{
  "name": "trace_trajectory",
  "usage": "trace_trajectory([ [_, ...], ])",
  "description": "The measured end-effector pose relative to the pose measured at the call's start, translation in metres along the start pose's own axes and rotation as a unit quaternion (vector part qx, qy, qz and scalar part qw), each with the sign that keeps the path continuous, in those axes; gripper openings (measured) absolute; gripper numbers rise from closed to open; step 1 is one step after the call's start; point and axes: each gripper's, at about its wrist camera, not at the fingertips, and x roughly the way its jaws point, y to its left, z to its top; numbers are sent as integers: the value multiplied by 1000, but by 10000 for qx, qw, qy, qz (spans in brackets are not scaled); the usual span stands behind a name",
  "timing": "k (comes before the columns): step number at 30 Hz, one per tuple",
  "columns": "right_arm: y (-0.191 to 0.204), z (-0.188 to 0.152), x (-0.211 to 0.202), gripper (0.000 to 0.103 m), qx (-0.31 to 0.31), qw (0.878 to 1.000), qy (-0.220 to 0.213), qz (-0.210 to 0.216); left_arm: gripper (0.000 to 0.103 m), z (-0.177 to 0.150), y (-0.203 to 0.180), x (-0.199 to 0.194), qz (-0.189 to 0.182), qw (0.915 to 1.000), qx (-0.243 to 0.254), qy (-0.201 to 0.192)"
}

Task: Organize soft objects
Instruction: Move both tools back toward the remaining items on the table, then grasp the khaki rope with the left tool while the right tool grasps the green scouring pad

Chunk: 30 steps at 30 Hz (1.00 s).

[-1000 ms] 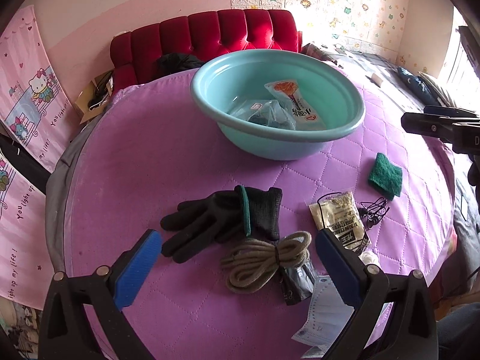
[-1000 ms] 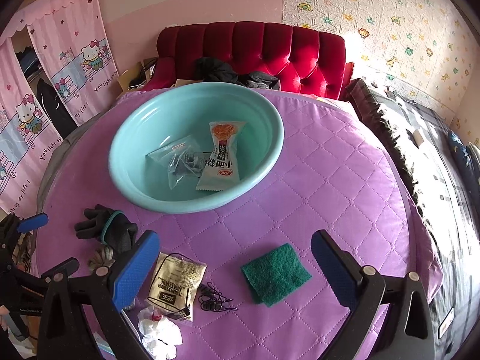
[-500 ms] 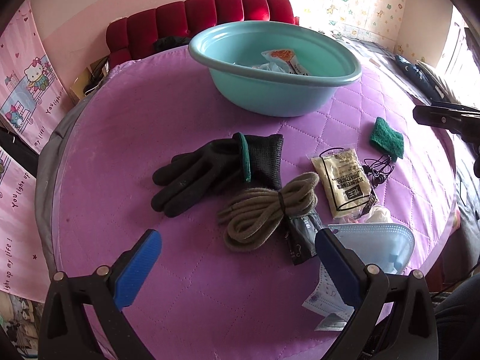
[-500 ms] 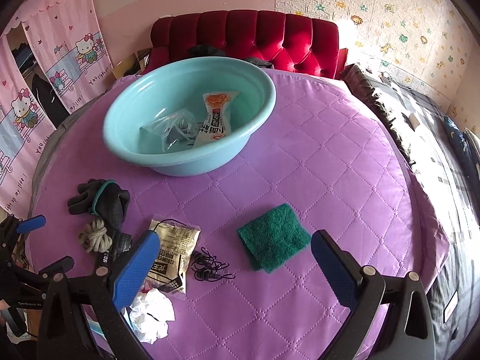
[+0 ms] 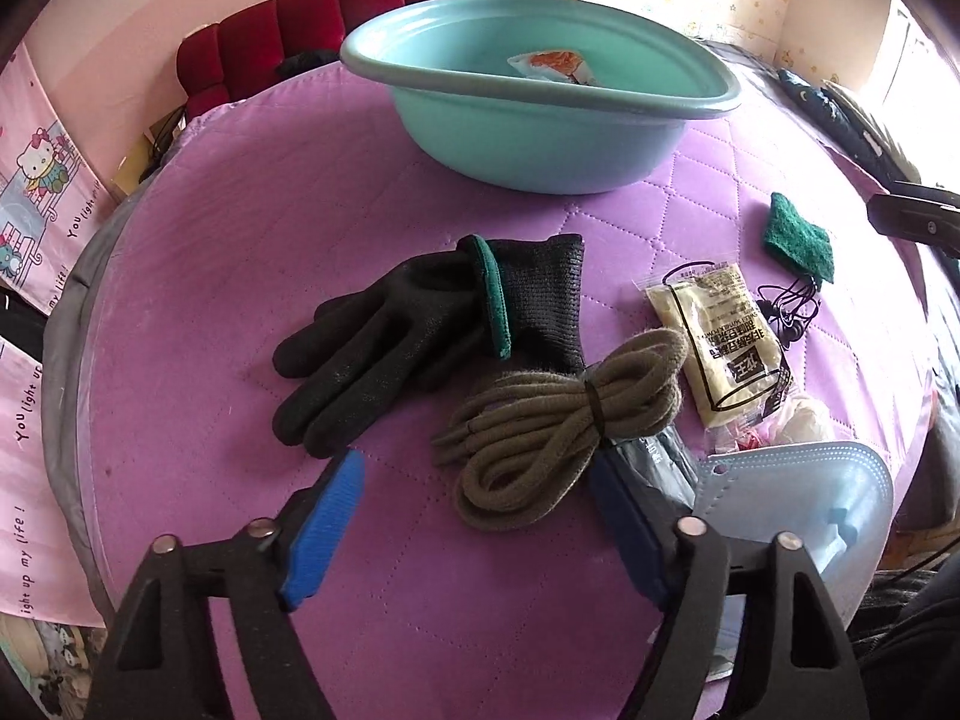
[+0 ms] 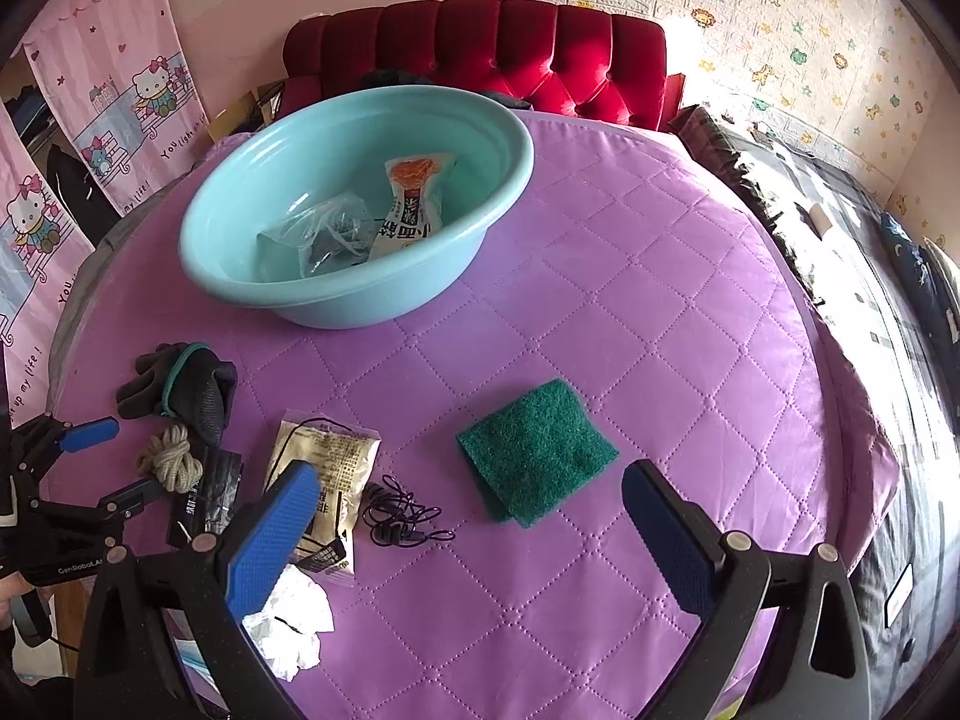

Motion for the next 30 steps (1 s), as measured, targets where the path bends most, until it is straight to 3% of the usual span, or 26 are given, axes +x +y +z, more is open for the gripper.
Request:
trace_trajectory([
  [1, -1, 0, 1, 103, 17, 10000, 33, 40, 66, 1, -1, 1, 25, 10000, 42, 2],
  [3, -3, 0, 4, 103, 51, 9998, 105, 136, 37, 3, -3, 6, -2, 9999, 115, 58],
  [4, -4, -1, 5, 103, 71, 9997, 132, 183, 9, 4, -5, 7, -106, 9998, 118, 70],
  [5, -5, -1, 6, 103, 83, 9996, 159, 216, 5, 4, -6, 8, -243, 9996, 126, 75],
  [9, -8, 1, 9, 103, 88, 9995, 206, 202, 5, 8, -11, 9, -295, 9992, 256, 125],
  [24, -27, 9, 46, 102, -76, 9981, 599, 119, 5, 11, 2, -39, -506, 9980, -382, -34],
  [27, -29, 11, 56, 100, -147, 9976, 676, 101, 5, 14, 1, -47, -472, 9978, -452, -100],
  [30, -32, 12, 68, 91, -178, 9966, 792, 111, 5, 16, 2, -51, -474, 9974, -528, -142],
])
